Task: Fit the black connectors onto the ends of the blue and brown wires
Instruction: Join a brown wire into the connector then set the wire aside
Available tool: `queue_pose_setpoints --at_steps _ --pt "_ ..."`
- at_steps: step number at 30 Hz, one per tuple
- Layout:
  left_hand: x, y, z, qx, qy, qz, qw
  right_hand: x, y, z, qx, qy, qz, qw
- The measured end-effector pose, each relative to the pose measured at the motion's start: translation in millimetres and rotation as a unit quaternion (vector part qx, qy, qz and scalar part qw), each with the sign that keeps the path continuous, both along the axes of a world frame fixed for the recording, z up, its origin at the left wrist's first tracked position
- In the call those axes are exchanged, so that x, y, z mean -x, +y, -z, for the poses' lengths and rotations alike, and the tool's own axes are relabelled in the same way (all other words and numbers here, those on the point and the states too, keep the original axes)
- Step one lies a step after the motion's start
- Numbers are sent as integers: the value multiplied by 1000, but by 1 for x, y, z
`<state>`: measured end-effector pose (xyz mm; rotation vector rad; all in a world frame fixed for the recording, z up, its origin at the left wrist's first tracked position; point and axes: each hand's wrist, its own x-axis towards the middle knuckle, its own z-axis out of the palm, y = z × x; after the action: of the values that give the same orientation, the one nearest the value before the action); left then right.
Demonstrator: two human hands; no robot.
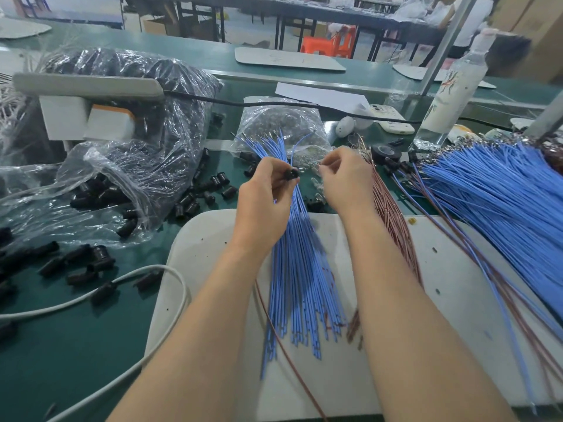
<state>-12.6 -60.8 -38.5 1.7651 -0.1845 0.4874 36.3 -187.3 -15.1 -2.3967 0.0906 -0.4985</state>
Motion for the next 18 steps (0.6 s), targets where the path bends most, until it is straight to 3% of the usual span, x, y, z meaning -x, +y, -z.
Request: queue_pose_setpoints --at_steps 3,6,8,11,14,18 --pt "1 -1 0 2 3 17 1000 23 -3 -14 -141 -30 -56 988" --pt "1 -1 0 -6 5 19 1000 47 -1 -20 -320 -19 -160 933" --pt "1 -1 0 -21 6 13 1000 55 0 -20 -370 -6 -185 911" --pt "1 -1 0 -34 6 8 999 59 2 -17 -332 -13 -173 927" --pt "1 -1 1 -42 5 3 999 59 1 -15 -208 -44 -146 966" --pt "0 -2 1 -62 14 -7 998 59 1 -15 -138 -77 -133 978"
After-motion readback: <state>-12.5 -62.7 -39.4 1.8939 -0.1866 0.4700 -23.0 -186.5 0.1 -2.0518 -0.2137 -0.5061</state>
